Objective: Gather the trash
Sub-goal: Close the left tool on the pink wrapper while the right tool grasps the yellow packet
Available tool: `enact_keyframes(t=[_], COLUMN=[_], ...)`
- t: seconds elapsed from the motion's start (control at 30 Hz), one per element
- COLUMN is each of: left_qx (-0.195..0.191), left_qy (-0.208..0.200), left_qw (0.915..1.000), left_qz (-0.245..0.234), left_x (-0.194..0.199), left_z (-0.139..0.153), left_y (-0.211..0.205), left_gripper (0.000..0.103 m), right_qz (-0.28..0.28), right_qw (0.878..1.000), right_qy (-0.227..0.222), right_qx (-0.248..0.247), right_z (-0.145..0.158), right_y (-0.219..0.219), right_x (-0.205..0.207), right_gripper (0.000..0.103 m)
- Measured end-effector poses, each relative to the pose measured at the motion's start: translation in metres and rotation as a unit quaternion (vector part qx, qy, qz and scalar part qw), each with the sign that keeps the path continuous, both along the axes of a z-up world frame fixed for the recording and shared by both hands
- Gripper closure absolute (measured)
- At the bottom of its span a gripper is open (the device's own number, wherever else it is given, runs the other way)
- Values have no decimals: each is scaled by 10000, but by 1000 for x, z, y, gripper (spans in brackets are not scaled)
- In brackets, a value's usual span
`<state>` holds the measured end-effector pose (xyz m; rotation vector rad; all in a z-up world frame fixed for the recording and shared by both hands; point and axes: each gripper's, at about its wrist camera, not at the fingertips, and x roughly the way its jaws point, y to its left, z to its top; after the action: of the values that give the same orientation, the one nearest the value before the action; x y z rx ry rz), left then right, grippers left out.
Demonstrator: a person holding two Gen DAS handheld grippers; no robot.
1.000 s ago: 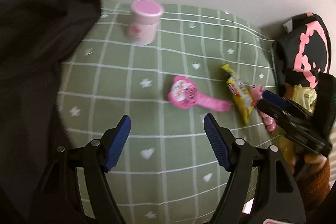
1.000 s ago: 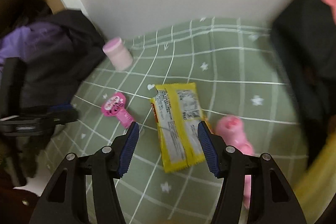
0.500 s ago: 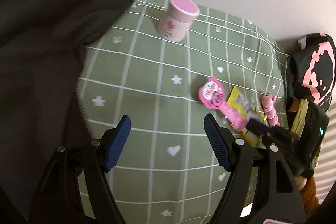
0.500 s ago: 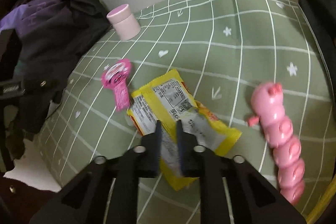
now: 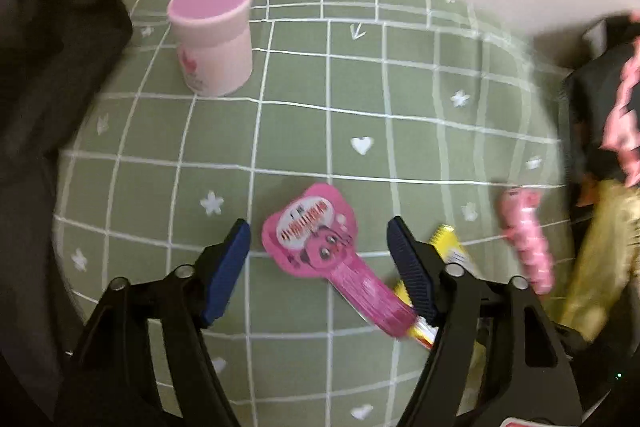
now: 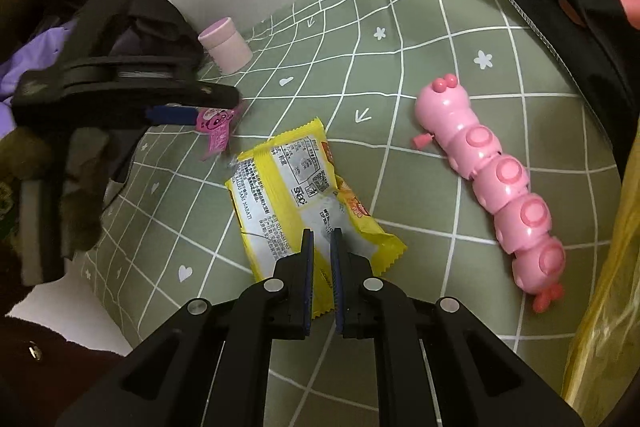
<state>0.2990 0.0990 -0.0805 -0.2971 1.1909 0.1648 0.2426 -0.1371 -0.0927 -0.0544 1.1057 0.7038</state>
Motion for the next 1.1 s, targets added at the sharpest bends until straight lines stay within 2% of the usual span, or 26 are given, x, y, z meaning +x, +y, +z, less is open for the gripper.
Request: enact_keyframes(t=[0.07,0.17,0.33,0.43,0.5,0.57,0.63,0.8,0.97,1.1], left_qx=[208,280,89,259,198,93,20,-119,-189,-204], left_qy=[141,216,146,30,23,35,28,13,33,-99], left_qw=[9997,9994,9998,9992,9991,9994,9996,9998,9998,9997], left_qz=[5,12,-142,-315,-377,-337,-286,-150,-95,-79], left_x=[6,7,-3,-13,-19,-27,-35,-52,-64,-71], left_z=[-4,-7,-5,-1,-2,-3,-3,-6,-7,6], left_y=[-6,-9,-6,1,7,14,21,32,36,41], left_gripper=[43,55,55,55,55,55,55,55,55,55], right_qz=[34,56,140,133,161,231,315,459,668,858], right_qw=[10000,9998,9990,9985,9983,9983,9982,9982,9975,9962], right_qy=[18,69,86,-26,-94,-171,-293,34,105,-102], right_qx=[64,153,420,523,549,505,426,387,221,-133], right_z=[0,-2,4,12,16,18,19,5,-6,-8], right_y=[-2,-6,-11,-13,-11,-7,-4,8,20,34], right_x=[-2,-3,-2,2,7,12,17,36,31,28], right_gripper=[93,93,93,93,92,86,57,54,54,54])
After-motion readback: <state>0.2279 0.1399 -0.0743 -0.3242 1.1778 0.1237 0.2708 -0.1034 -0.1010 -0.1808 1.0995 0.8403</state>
